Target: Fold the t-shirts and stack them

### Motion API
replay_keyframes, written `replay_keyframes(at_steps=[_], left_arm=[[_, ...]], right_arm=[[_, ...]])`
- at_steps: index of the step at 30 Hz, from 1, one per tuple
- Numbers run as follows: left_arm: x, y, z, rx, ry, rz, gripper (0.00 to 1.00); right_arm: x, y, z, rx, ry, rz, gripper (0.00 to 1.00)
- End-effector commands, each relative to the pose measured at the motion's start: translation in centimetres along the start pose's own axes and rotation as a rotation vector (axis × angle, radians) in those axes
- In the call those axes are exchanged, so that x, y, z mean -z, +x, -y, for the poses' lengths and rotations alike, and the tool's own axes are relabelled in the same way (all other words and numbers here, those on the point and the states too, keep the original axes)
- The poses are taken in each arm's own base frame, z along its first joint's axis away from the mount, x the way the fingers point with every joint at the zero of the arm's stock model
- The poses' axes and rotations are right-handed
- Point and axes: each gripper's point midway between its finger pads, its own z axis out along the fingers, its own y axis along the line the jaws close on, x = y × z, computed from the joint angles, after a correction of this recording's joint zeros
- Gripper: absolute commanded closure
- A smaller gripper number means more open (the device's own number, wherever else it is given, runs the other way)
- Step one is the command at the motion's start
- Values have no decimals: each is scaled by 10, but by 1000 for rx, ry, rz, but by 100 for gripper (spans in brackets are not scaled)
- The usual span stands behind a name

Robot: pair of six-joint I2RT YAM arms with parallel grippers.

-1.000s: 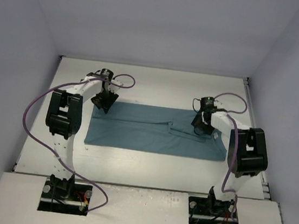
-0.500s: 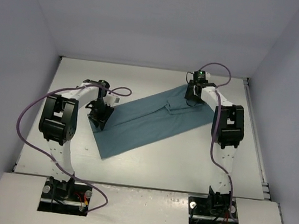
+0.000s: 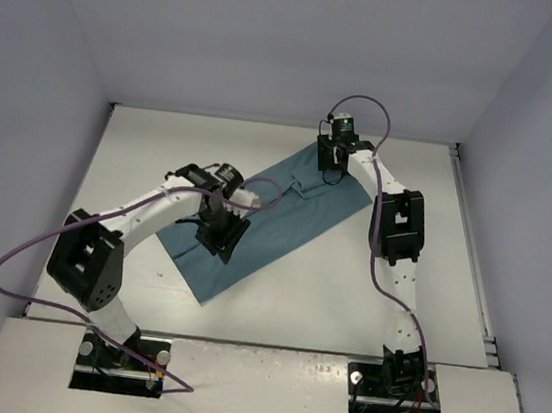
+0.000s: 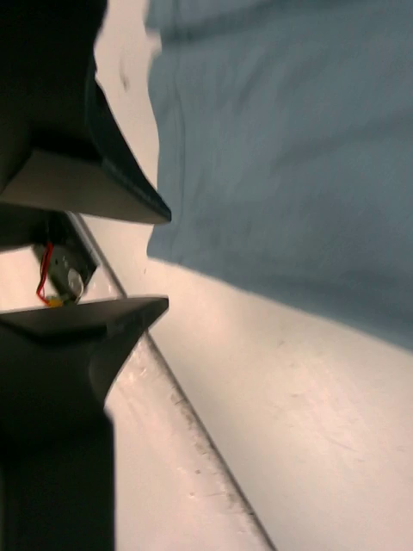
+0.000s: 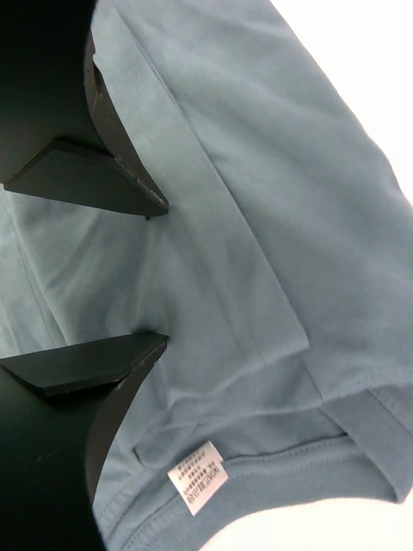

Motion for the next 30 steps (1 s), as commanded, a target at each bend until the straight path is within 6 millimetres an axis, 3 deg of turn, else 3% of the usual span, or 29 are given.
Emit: replay_keyframes(at_steps=[1, 3, 6, 9, 10, 12, 17, 25, 30], left_arm=[[74, -67, -35, -119, -215, 280, 54], [74, -81, -54, -221, -295, 253, 47], [64, -91, -73, -338, -337, 190, 46], [35, -94, -87, -381, -260, 112, 45], [27, -93, -89, -386, -223, 95, 45], [20, -91, -92, -388, -210, 74, 45], [5, -83, -95, -360, -196, 31, 45], [-16, -71, -99, -289, -179, -33, 45], [-26, -63, -92, -191, -147, -52, 46]], right_arm=[[75, -68, 12, -22, 27, 150, 43], [98, -75, 14, -39, 15, 173, 41], [130, -75, 15, -77, -25, 188, 39], [152, -42, 8, -155, -94, 128, 37], [150, -23, 4, -192, -106, 85, 37], [156, -15, 2, -244, -105, 75, 37], [134, 24, 2, -341, -48, -1, 36], [79, 45, -7, -456, 1, -50, 36], [55, 49, -7, -451, 50, -56, 36]])
